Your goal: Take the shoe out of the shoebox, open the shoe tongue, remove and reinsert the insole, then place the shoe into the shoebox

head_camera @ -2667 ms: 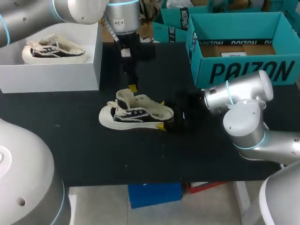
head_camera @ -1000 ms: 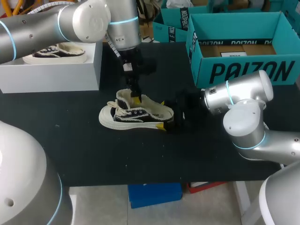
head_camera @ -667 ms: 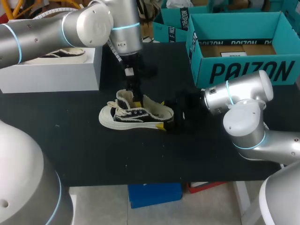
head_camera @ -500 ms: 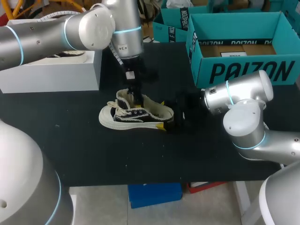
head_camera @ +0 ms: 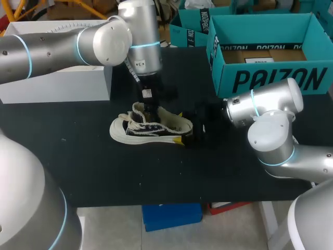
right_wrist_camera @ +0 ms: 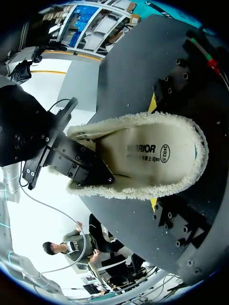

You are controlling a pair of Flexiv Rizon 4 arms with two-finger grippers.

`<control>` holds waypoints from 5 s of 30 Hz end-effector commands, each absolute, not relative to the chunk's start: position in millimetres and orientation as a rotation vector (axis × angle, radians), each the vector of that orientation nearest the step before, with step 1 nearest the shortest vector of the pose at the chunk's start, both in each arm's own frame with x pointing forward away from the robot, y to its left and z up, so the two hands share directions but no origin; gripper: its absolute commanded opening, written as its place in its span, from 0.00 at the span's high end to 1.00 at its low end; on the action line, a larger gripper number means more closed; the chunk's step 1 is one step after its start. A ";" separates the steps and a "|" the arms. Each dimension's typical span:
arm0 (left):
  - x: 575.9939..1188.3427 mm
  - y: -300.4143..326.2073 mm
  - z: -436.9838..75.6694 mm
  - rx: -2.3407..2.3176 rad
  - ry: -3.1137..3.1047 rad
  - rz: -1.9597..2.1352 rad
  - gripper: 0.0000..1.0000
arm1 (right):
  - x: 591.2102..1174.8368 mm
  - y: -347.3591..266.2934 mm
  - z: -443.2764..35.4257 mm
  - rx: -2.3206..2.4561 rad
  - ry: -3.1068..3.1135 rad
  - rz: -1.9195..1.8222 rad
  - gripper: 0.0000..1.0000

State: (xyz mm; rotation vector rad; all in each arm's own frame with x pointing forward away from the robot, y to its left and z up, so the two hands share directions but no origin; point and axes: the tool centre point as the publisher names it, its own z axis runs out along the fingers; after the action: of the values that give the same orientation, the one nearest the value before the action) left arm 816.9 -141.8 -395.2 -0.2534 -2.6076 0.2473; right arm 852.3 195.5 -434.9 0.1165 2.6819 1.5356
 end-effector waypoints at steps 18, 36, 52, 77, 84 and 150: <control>806.4 -147.5 -417.8 -0.201 -2.666 0.164 1.00 | 852.8 197.3 -436.1 0.120 2.683 1.531 1.00; 812.1 -143.5 -426.8 -0.157 -2.726 0.127 0.63 | 852.8 197.3 -436.1 0.120 2.683 1.531 1.00; 812.7 -137.6 -445.7 -0.113 -2.938 -0.077 0.65 | 852.8 197.3 -436.1 0.120 2.683 1.531 1.00; 848.1 -91.0 -476.8 -0.220 -3.448 -0.303 0.70 | 852.8 197.3 -436.1 0.120 2.683 1.531 1.00; 861.9 -85.3 -468.7 -0.167 -3.586 -0.269 0.70 | 852.8 197.3 -436.1 0.120 2.683 1.531 1.00; 816.6 -110.7 -404.6 -0.087 -3.300 0.171 1.00 | 852.8 197.3 -436.1 0.120 2.683 1.531 1.00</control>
State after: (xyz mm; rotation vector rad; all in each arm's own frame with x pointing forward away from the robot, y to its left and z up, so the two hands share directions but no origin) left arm 817.2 -118.6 -407.0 -0.0800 -3.3057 0.1407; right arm 849.0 198.9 -432.9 0.1180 2.6821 1.5326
